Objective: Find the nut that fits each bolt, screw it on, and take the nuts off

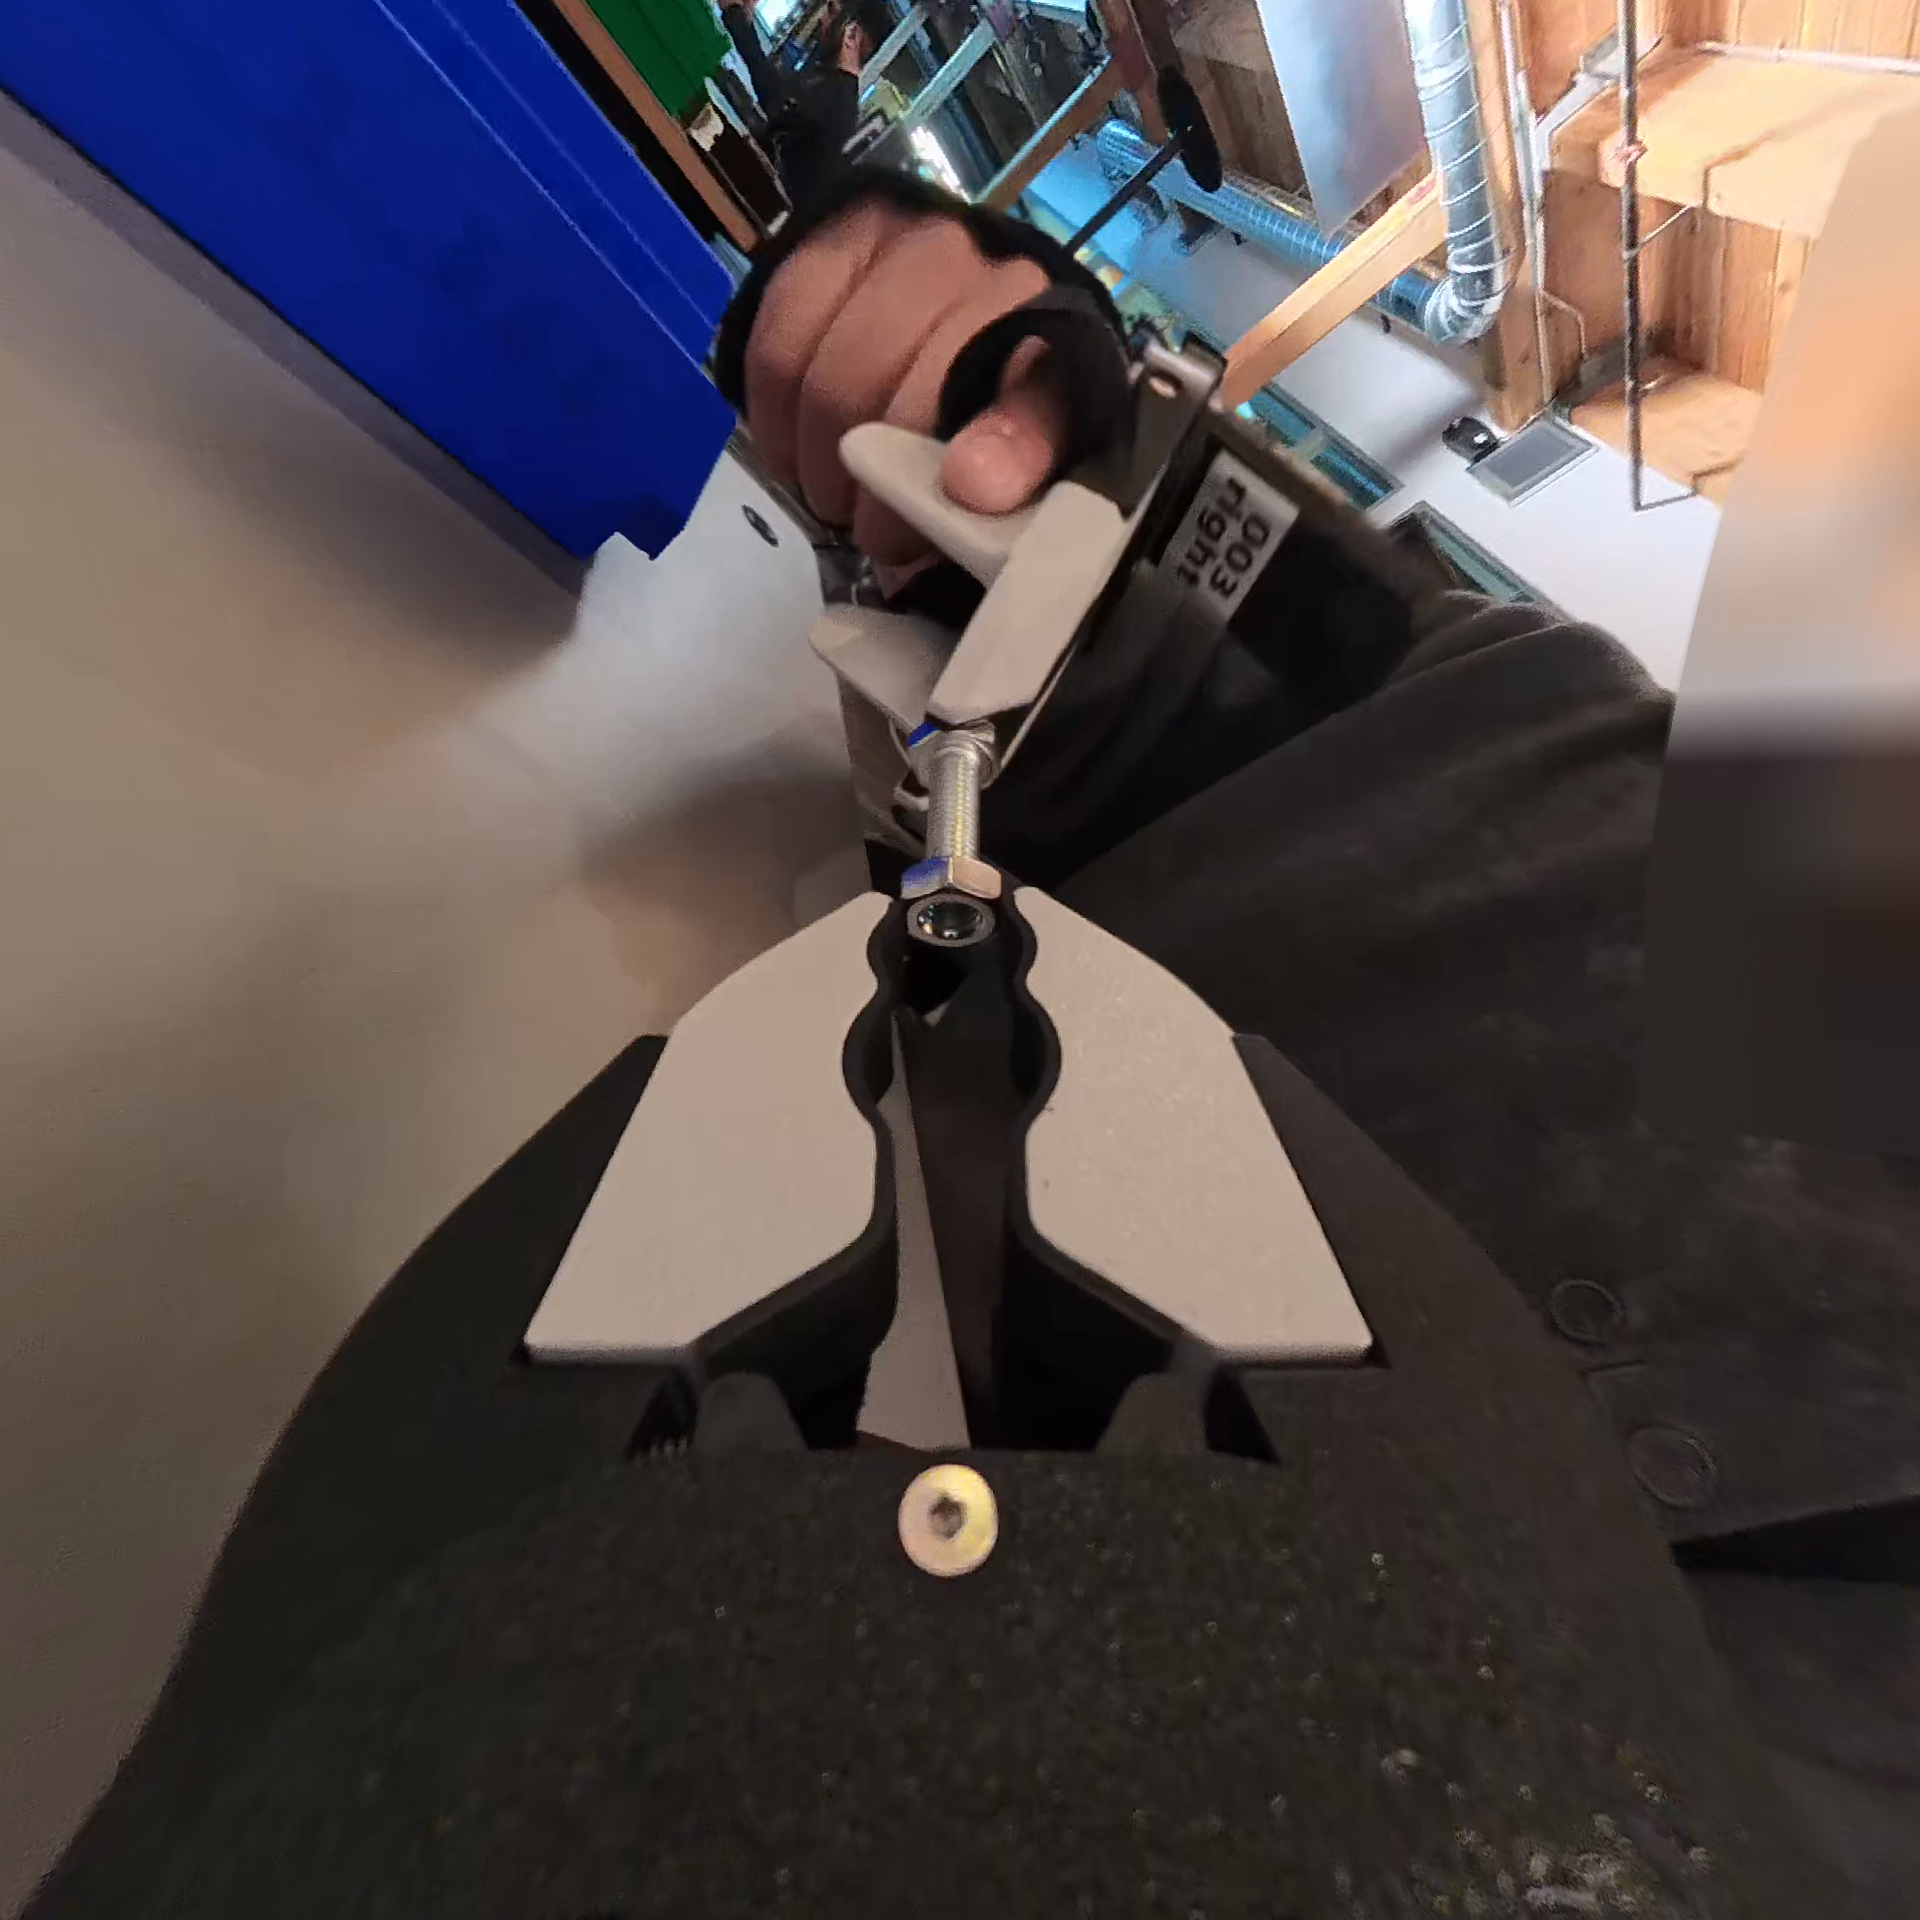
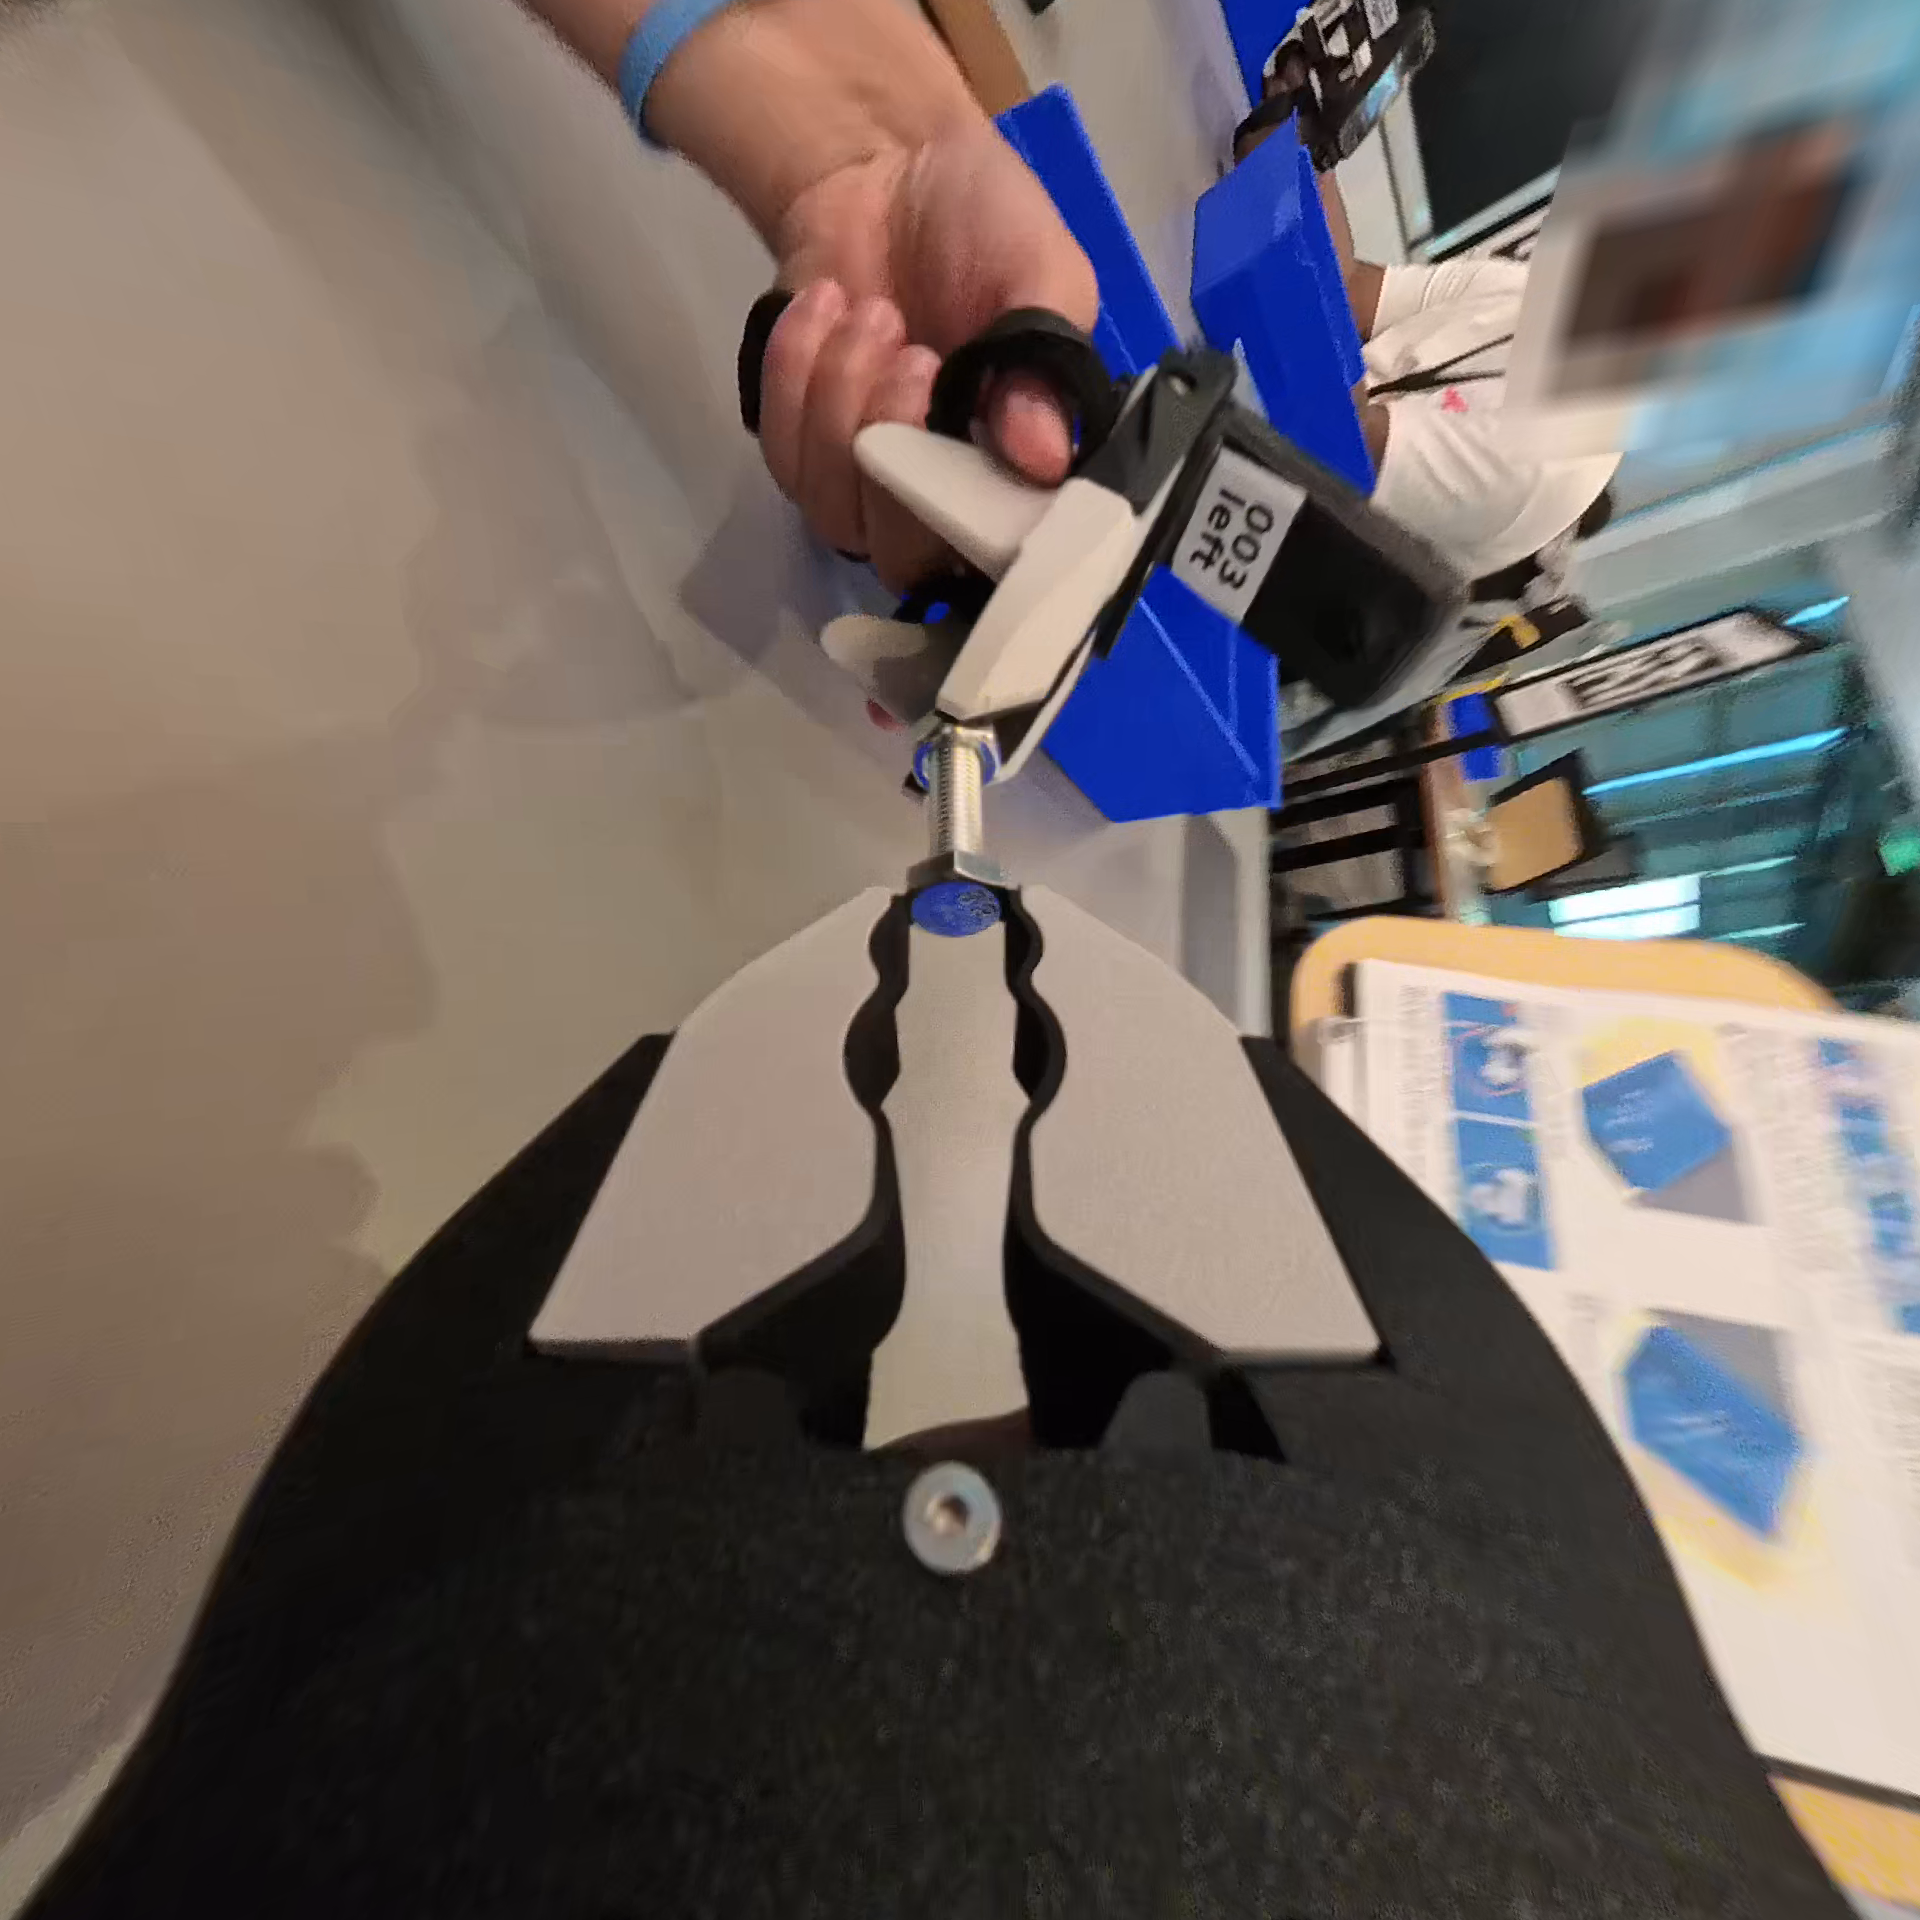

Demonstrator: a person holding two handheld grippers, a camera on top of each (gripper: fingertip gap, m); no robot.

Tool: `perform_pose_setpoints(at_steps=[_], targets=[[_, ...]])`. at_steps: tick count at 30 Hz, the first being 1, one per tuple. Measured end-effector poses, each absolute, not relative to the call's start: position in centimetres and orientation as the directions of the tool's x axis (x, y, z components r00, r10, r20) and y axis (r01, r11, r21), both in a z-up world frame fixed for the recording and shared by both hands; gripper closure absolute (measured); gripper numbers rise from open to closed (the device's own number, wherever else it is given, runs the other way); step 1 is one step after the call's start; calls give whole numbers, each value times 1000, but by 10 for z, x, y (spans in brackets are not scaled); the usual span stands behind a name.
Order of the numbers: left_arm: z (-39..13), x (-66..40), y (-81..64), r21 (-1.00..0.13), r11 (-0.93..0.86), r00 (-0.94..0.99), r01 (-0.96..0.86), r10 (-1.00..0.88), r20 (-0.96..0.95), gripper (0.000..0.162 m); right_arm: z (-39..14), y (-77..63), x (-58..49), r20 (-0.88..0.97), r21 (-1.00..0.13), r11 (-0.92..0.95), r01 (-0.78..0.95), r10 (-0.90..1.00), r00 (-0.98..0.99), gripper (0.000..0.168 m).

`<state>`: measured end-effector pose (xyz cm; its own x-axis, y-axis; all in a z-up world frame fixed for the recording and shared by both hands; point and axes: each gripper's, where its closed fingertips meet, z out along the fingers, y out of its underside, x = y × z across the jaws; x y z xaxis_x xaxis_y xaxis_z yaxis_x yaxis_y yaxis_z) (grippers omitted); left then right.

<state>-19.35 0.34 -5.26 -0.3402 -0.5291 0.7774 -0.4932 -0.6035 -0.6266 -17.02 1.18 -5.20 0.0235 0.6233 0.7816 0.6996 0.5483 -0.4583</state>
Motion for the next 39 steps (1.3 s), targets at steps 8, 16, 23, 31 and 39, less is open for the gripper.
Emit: perform_pose_setpoints(at_steps=[8, 16, 23, 31, 39], targets=[[-64, -193, 1, -742, -423, -258, -519, -751, 608, 145, -63, 5, -171, 291, -801, 132, 584, 938, 187, 151], [-69, -196, 2, -841, -142, -231, -522, -925, 300, 145, -68, 0, -176, -326, -860, -395, 323, 912, 248, 150], [-71, -197, 3, -842, 58, -218, -537, -973, 73, 145, -68, -3, -179, -712, -672, -729, 127, 684, 160, 151], [-60, -193, 6, -870, 62, -177, -489, -984, 29, 133, -58, 5, -177, -765, -643, -766, -15, 640, 78, 151], [-52, -198, 34, -893, -66, -45, -446, -994, 96, 116, -62, 18, -161, -642, -759, -651, -34, 738, 209, 151]])
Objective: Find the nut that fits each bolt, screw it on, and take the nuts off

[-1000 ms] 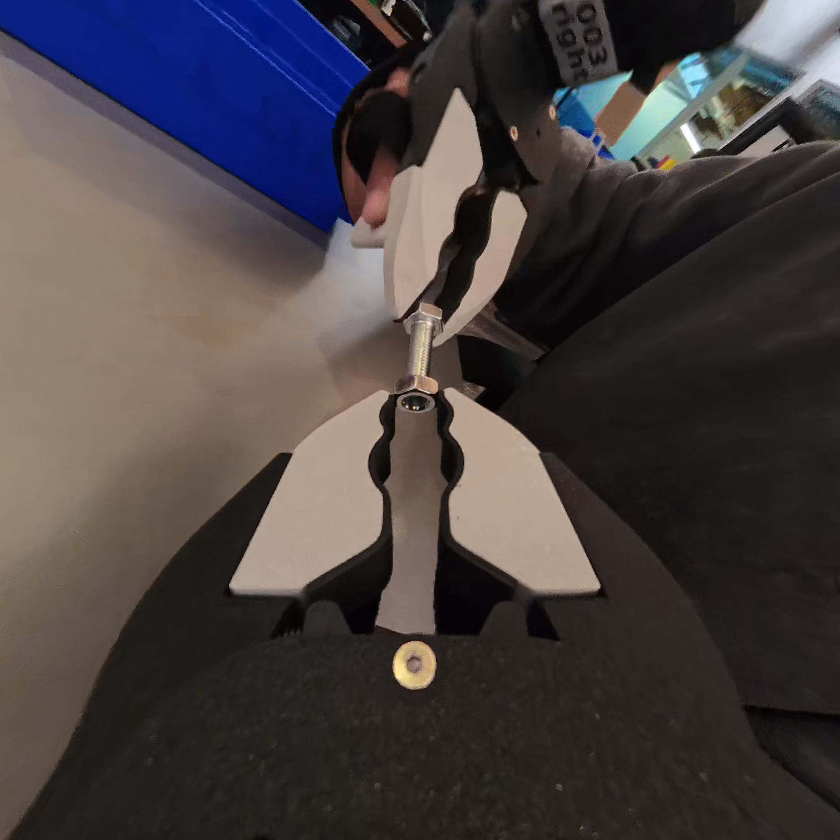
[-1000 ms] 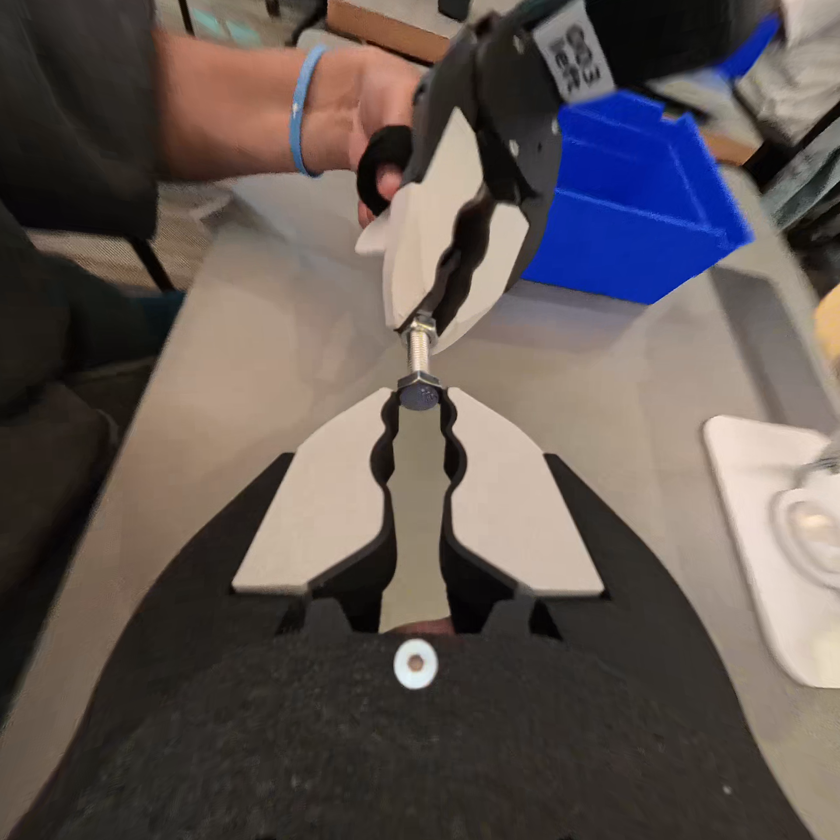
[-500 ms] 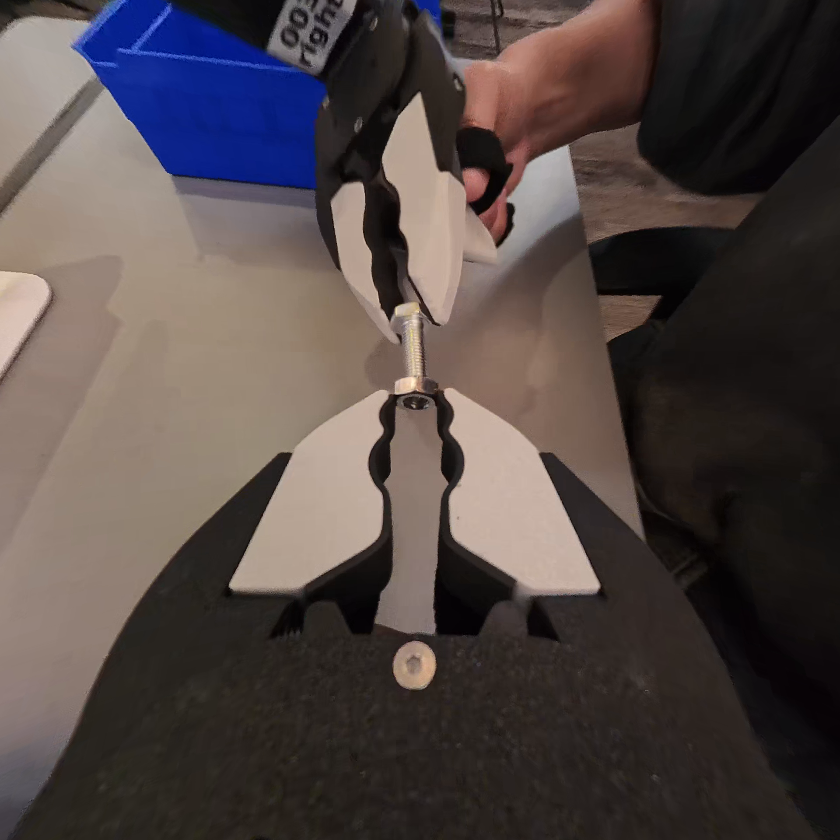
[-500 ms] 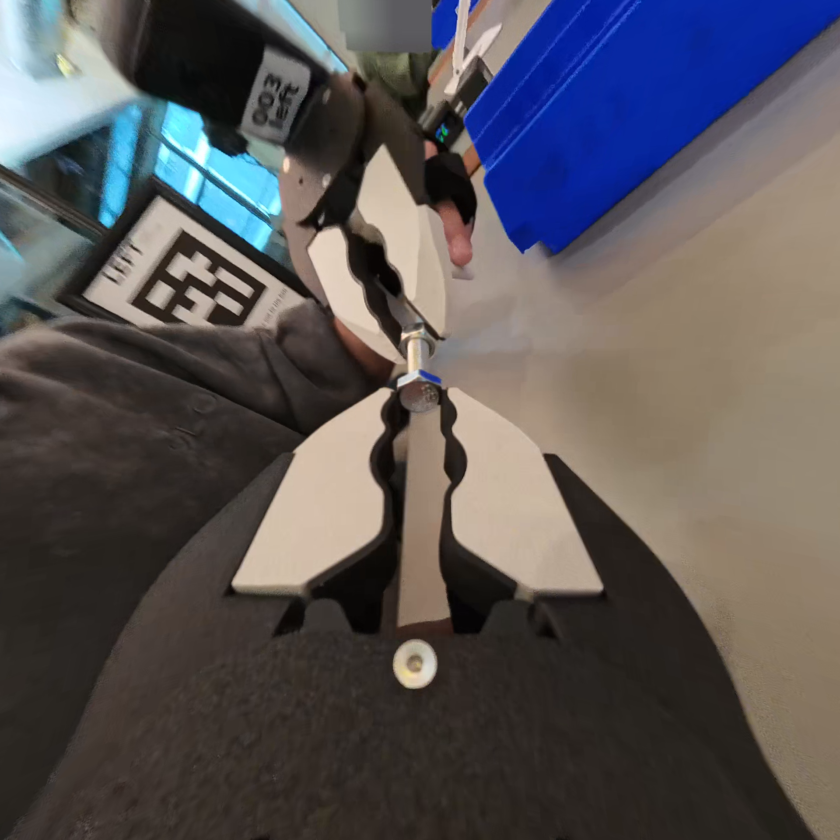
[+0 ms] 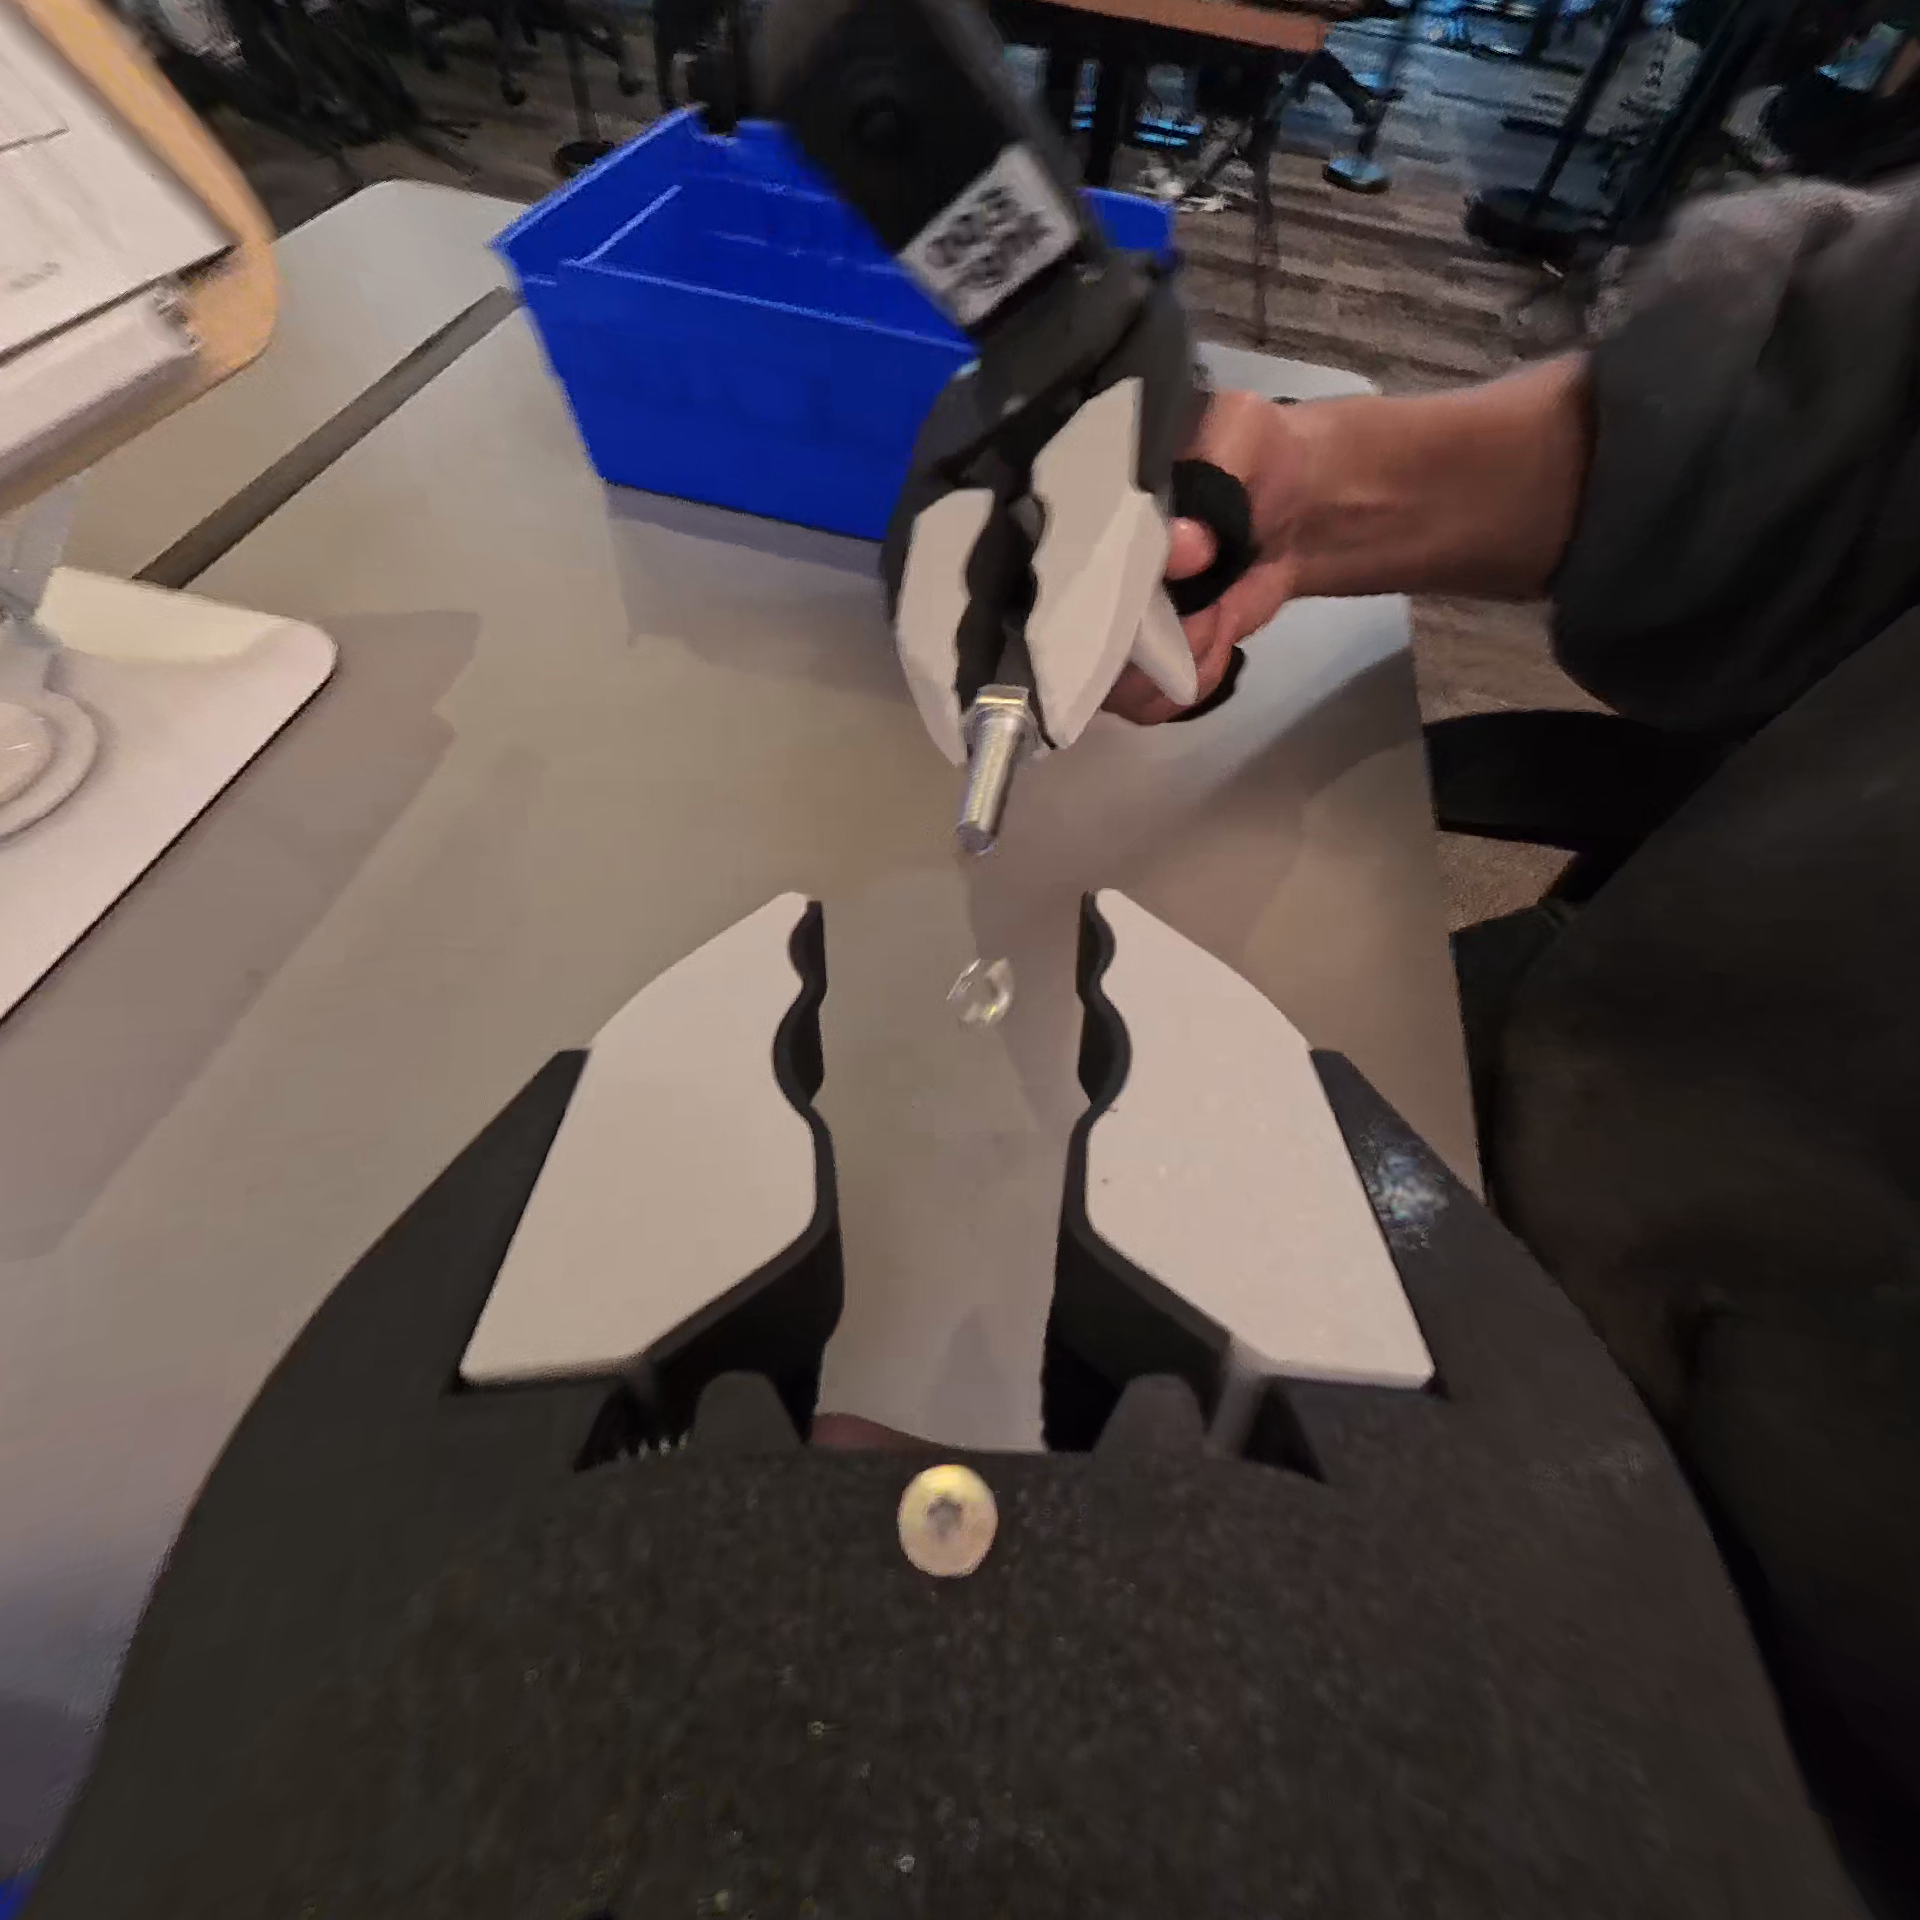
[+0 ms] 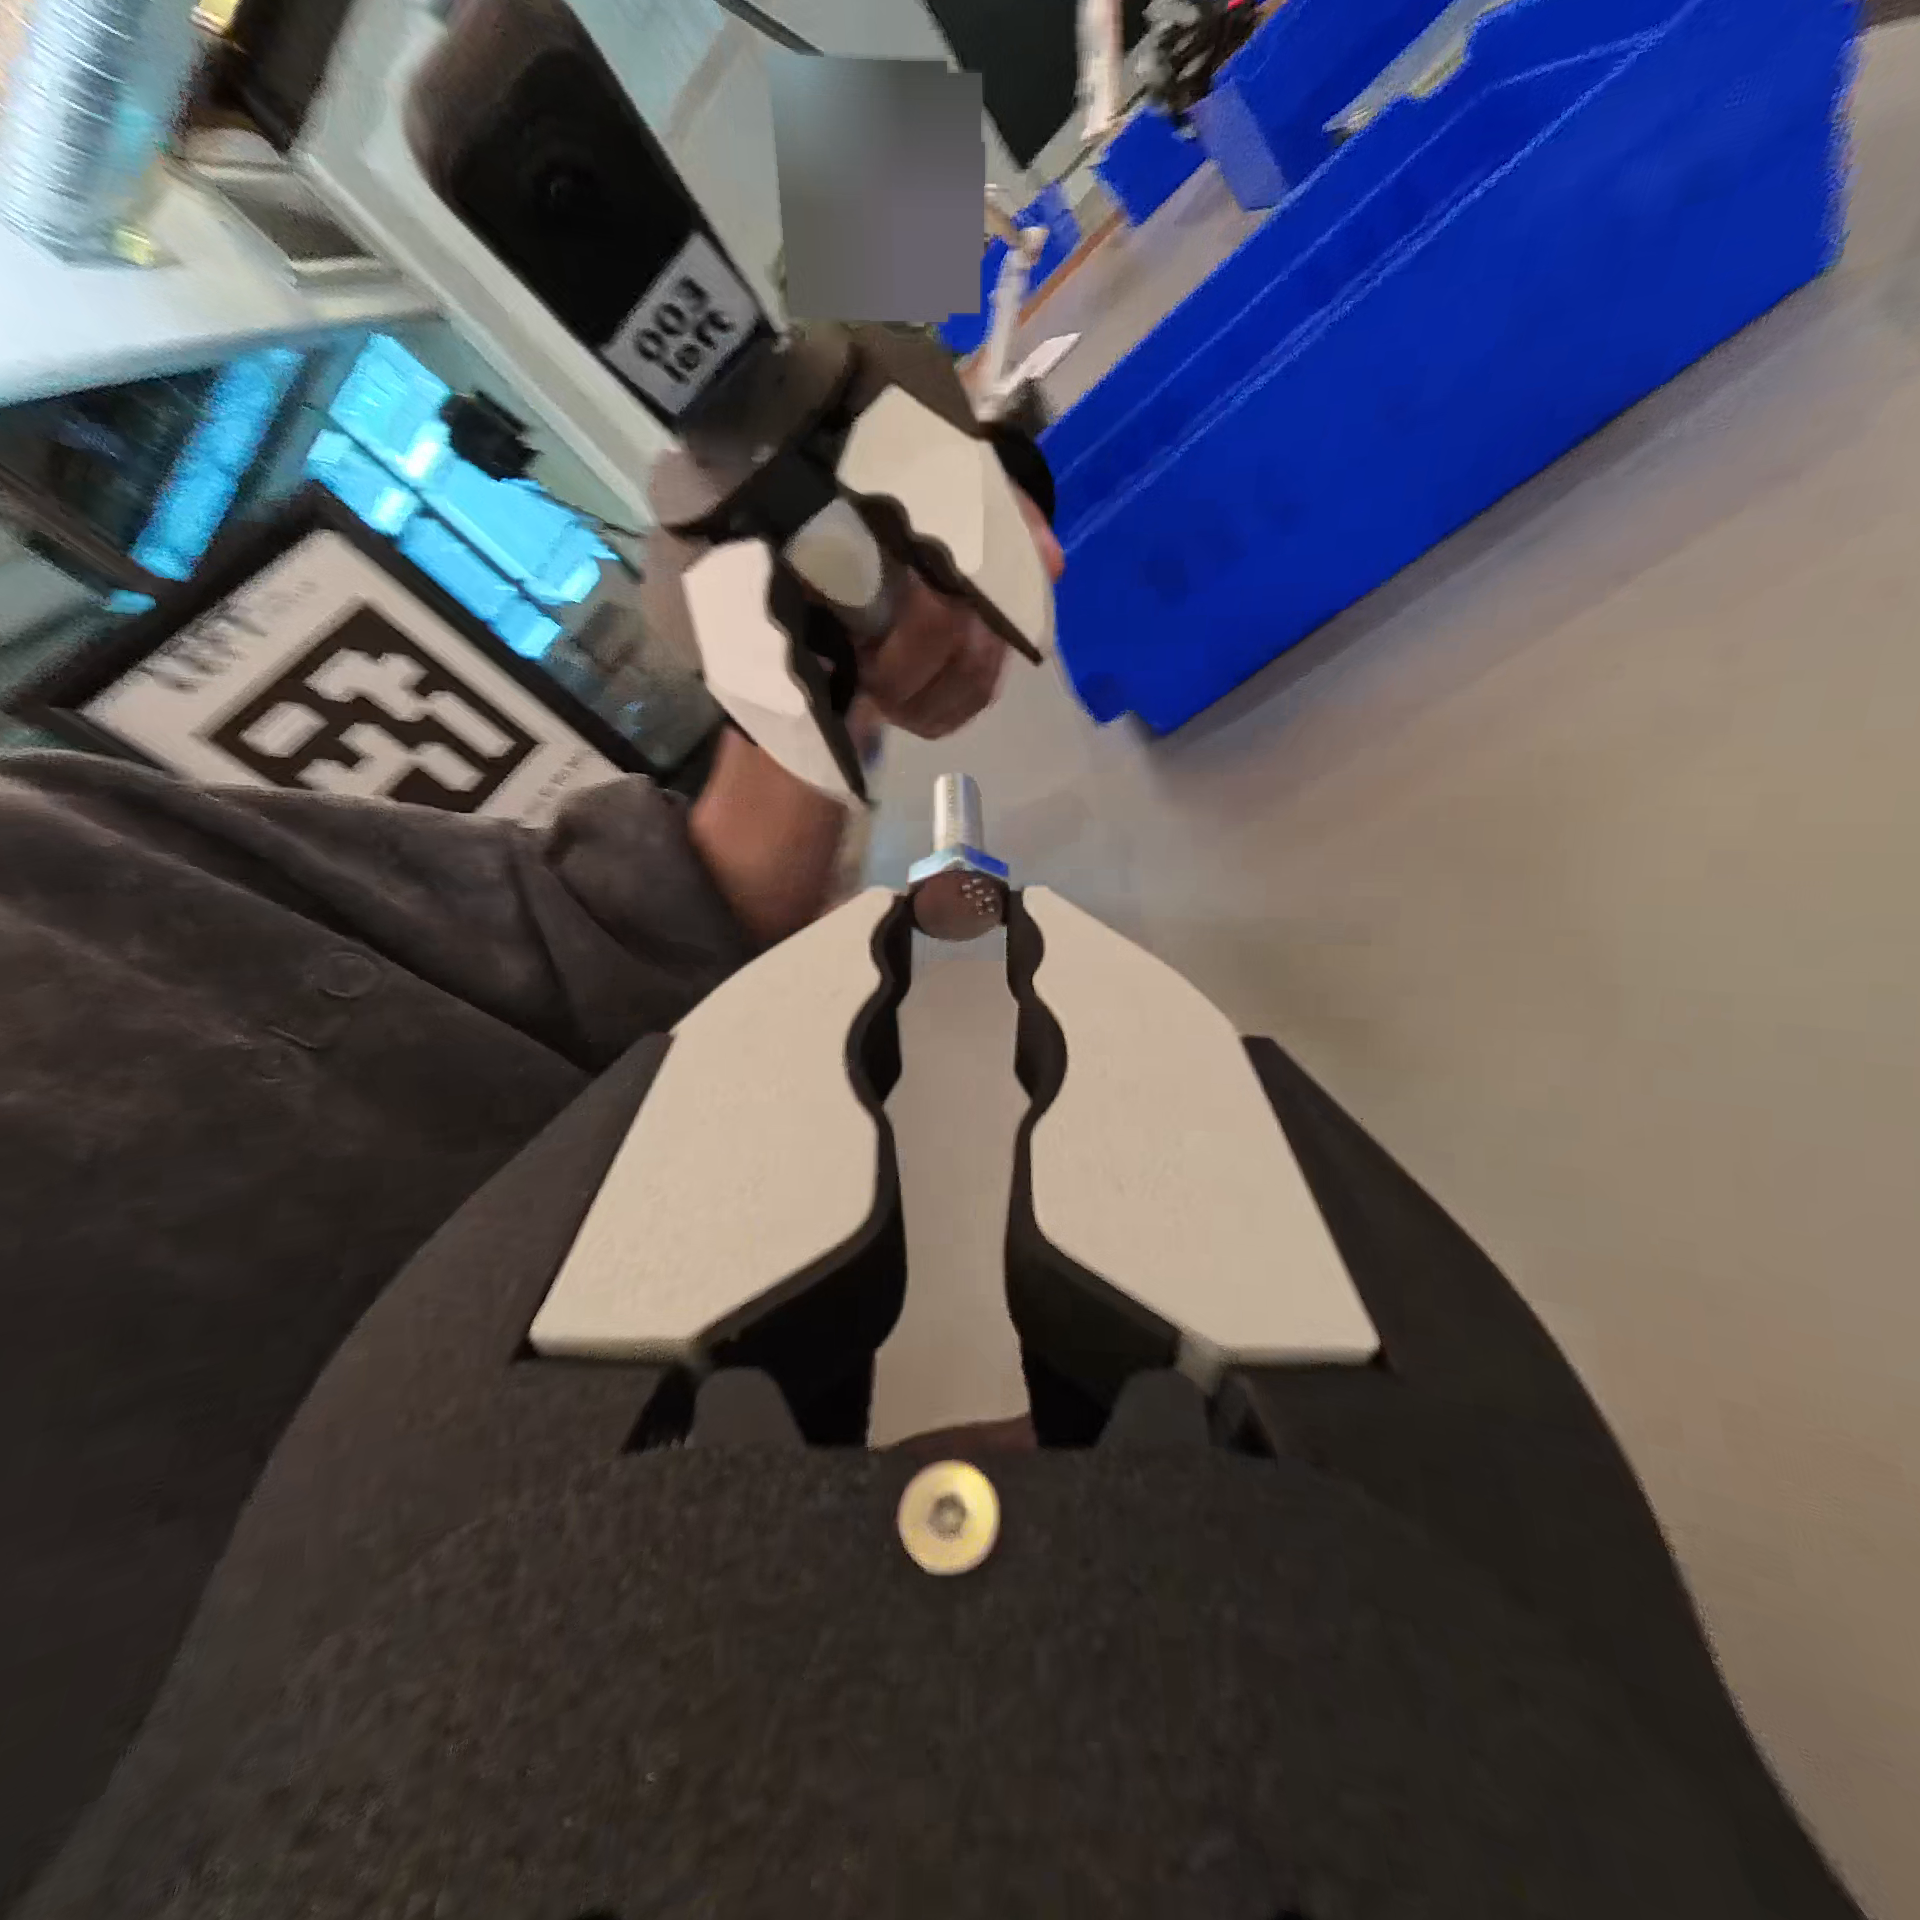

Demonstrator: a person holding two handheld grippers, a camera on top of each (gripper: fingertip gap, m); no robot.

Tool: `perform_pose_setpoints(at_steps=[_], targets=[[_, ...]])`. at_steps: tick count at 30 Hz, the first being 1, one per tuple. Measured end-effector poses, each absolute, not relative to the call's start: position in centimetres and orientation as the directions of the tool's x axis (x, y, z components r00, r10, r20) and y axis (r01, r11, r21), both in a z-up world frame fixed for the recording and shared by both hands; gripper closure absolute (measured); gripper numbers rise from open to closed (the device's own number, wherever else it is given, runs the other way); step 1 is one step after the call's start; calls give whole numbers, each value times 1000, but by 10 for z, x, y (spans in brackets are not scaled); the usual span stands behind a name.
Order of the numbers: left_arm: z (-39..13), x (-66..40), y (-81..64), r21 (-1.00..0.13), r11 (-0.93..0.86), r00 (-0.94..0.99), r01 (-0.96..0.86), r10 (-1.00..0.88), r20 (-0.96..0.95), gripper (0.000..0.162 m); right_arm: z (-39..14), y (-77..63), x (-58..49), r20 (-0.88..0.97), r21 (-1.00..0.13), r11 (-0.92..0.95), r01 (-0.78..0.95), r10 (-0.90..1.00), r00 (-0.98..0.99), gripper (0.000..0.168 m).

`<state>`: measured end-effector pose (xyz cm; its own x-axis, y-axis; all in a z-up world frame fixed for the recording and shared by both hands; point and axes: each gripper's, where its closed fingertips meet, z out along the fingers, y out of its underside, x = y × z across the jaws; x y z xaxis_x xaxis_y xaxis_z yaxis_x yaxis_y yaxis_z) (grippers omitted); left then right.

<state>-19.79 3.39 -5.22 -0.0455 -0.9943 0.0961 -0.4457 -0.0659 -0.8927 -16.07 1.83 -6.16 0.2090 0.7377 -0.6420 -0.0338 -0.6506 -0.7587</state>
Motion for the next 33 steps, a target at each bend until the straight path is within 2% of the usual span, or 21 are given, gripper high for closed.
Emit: perform_pose_setpoints(at_steps=[3, 5, 8, 10, 15, 24, 33], targets=[[-59, -205, 61, -866, -182, 195, -466, -976, 101, 120, -81, 31, -145, -455, -854, -520, 24, 768, 451, 151], [-64, -210, 63, -866, -214, 308, -452, -948, 74, 120, -87, 31, -140, -379, -888, -460, 20, 756, 534, 151], [-78, -214, 51, -875, -182, 378, -448, -926, -1, 122, -94, 36, -132, -389, -895, -443, -56, 711, 586, 151], [-90, -217, 46, -878, -188, 426, -441, -904, -20, 123, -105, 37, -129, -395, -884, -466, -42, 695, 601, 151], [-111, -214, 31, -869, -316, 422, -381, -896, 141, 123, -106, 37, -125, -331, -902, -431, 1, 695, 638, 151], [-105, -201, 23, -840, -480, 276, -252, -868, 413, 125, -98, 29, -121, -295, -920, -392, 21, 726, 621, 151], [-103, -203, 22, -826, -518, 256, -222, -848, 464, 129, -91, 25, -118, -287, -926, -376, 17, 735, 615, 151]])
